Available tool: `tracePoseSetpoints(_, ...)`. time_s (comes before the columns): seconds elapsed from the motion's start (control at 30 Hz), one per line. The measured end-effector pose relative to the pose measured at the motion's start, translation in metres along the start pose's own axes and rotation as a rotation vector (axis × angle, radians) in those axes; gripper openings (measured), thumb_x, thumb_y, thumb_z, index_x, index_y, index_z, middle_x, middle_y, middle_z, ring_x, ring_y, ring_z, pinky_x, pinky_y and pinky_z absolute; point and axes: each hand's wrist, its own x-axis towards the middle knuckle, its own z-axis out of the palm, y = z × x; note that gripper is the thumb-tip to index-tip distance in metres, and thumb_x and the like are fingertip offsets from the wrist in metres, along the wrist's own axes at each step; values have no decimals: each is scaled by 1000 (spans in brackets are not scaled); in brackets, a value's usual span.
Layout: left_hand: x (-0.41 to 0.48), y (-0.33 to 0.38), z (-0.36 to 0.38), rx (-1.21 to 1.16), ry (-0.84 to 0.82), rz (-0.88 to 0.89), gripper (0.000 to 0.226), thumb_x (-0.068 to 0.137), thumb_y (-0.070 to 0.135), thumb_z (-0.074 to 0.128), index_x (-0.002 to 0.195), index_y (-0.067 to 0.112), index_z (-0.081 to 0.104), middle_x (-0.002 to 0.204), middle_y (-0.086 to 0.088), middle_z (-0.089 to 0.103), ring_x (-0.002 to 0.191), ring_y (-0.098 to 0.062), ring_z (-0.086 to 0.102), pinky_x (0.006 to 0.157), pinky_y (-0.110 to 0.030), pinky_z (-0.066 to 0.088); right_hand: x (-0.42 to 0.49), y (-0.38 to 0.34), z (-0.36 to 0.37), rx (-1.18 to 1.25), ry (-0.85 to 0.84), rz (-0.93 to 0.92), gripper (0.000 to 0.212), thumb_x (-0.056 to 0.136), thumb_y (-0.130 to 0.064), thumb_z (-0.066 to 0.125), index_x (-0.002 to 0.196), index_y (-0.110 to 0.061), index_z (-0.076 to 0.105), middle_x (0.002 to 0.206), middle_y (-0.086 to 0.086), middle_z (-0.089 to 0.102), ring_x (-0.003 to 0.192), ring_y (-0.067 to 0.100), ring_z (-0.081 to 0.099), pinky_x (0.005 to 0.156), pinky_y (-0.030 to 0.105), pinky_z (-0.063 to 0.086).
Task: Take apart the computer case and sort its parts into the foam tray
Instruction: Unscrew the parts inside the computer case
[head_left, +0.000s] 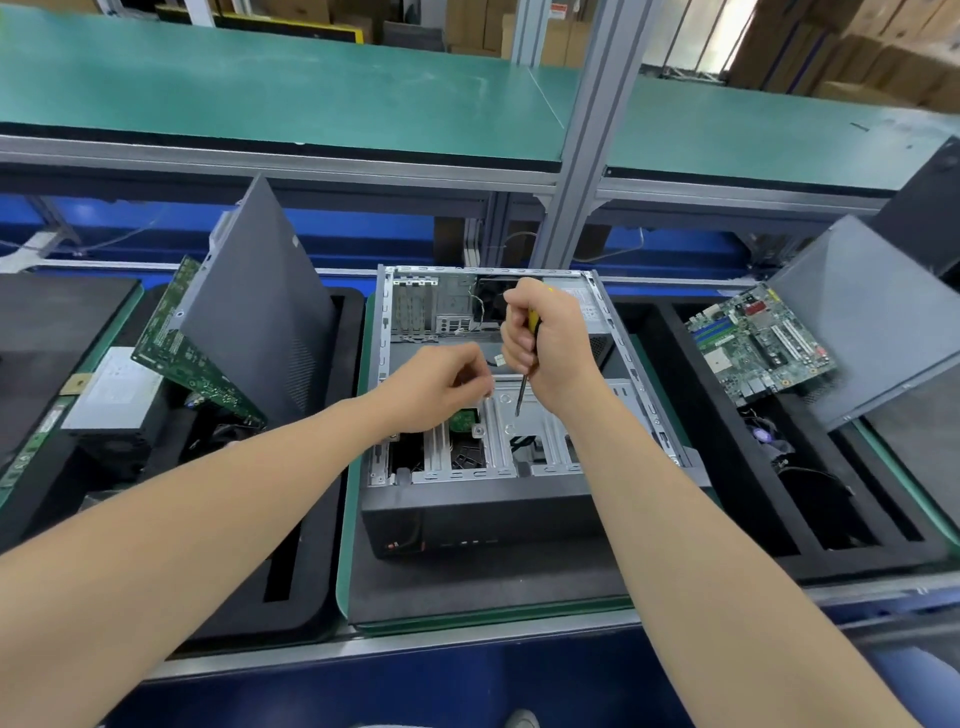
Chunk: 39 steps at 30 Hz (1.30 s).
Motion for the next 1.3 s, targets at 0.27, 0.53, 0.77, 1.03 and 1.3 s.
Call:
tracePoseSetpoints(0.27,37,49,25,-482,144,-139,12,97,20,66,88,14,62,93,-15,72,78,-17,64,84,-49,55,-19,-9,-40,-132,266,-154,31,89,-13,67,60,-17,56,51,5,41,44,20,33,46,30,33)
tracePoseSetpoints(0.53,84,132,90,-682,155,-94,18,90,16,77,91,12,60,83,-4,68,75,-14,66,73,-35,57,-52,-50,-136,-95,442,-319,27,88,-7,65,64,-13,53,58,6,47,48,22,36,51,35,31)
tracePoseSetpoints(0.77,127,221,185,-480,182,-159,19,79,20,80,86,16,62,86,-5,72,84,-26,70,79,-48,59,-75,-55,-263,-263,507,-272,28,83,-24,70,62,-21,52,56,-1,51,52,21,40,54,33,34)
tracePoseSetpoints(1.03,155,243,314,-252,0,-348,19,81,17,72,79,22,55,78,5,67,76,-15,62,55,-24,41,-119,7,-374,-555,583,48,37,87,-46,59,70,-14,58,63,-1,56,57,10,46,61,34,38)
tracePoseSetpoints(1.3,148,201,372,-109,-166,-549,22,85,-2,72,83,17,61,89,-4,75,80,-16,72,69,-28,61,-136,44,-420,-634,607,120,49,105,-44,55,83,-1,56,72,16,60,64,19,49,68,41,46)
